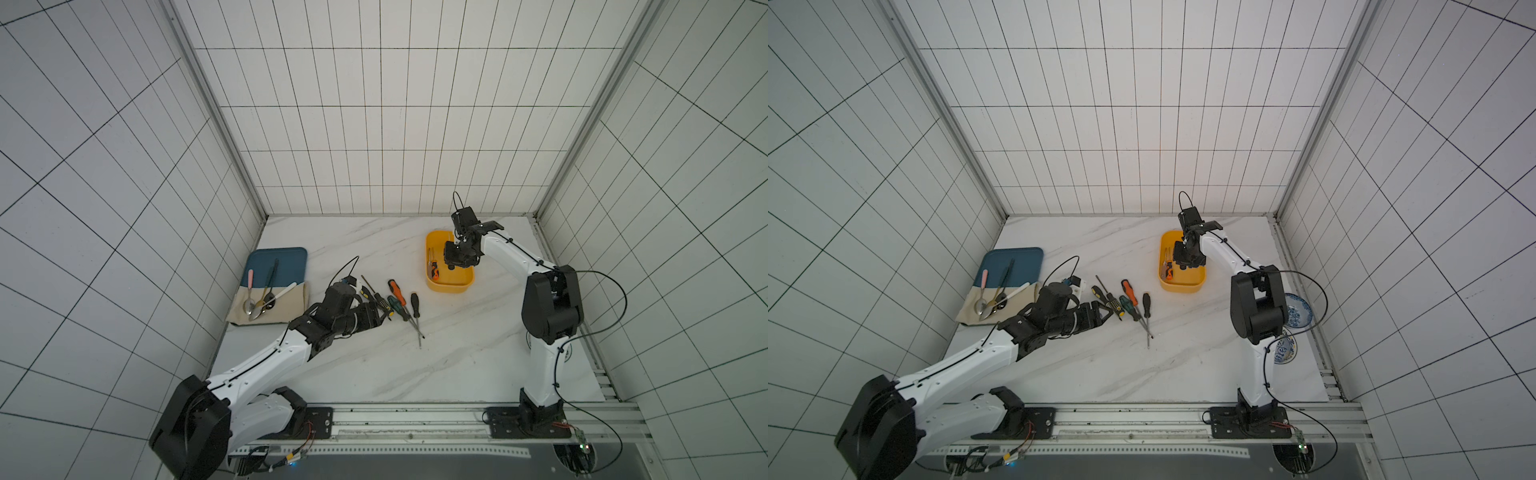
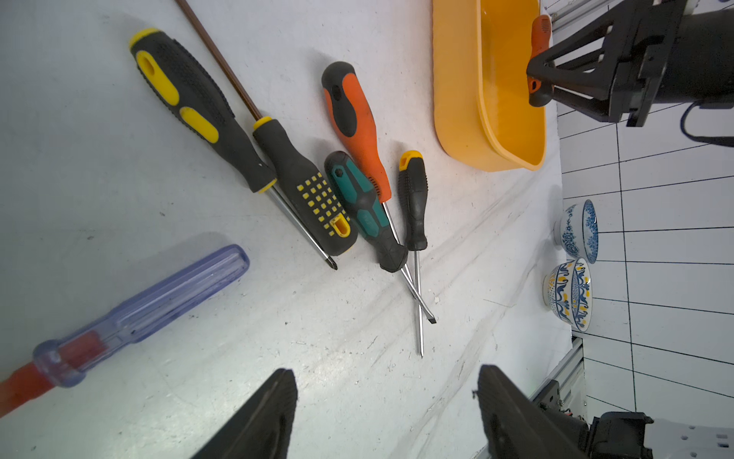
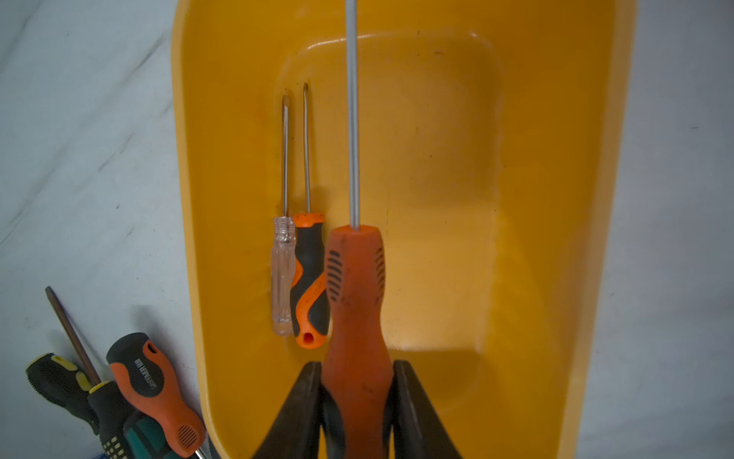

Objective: Put the screwdriver on the desktop into the storage box
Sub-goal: Place the screwdriver in the storage box.

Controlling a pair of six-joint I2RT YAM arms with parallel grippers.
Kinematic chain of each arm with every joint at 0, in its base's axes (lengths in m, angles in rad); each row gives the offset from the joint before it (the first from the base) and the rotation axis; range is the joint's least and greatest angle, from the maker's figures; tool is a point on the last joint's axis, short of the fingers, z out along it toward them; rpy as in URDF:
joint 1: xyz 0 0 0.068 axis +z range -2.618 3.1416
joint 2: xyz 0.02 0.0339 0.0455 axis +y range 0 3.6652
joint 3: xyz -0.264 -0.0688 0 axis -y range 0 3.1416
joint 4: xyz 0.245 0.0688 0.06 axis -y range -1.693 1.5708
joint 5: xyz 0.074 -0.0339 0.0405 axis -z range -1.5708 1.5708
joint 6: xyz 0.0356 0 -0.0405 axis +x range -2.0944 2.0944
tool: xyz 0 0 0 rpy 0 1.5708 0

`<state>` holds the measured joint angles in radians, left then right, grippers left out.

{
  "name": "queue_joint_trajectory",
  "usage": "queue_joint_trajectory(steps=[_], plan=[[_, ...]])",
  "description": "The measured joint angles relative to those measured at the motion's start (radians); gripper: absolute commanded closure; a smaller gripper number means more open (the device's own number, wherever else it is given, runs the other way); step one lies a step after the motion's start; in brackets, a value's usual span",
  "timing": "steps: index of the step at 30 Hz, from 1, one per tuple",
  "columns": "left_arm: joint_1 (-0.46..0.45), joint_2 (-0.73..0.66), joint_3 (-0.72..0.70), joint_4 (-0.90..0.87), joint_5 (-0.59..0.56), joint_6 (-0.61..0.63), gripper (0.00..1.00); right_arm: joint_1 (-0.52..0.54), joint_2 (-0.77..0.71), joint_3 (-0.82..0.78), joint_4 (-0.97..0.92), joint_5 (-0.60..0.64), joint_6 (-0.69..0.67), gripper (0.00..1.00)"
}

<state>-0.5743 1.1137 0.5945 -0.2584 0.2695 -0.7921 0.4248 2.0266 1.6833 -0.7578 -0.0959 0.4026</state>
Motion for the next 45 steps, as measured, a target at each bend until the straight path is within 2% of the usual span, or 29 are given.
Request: queue_joint_trajectory(steps=[9, 27, 36, 45], plan=[[0.0, 0.0, 0.0, -0.009, -0.003, 0.0, 0.24, 0.0, 0.087, 0.015, -0.005, -0.025, -0.006, 0.79], [0.0, 0.0, 0.0, -0.009, -0.004, 0.0, 0.24, 0.0, 0.163, 0.106, -0.011, -0.038, -0.006, 0.77], [0.0, 0.0, 0.0, -0.009, -0.007, 0.0, 0.24, 0.0, 0.195, 0.125, -0.014, -0.037, -0.006, 0.72], [0.0, -0.002, 0.0, -0.009, -0.008, 0.0, 0.24, 0.0, 0.201, 0.144, -0.03, -0.039, -0.003, 0.62]])
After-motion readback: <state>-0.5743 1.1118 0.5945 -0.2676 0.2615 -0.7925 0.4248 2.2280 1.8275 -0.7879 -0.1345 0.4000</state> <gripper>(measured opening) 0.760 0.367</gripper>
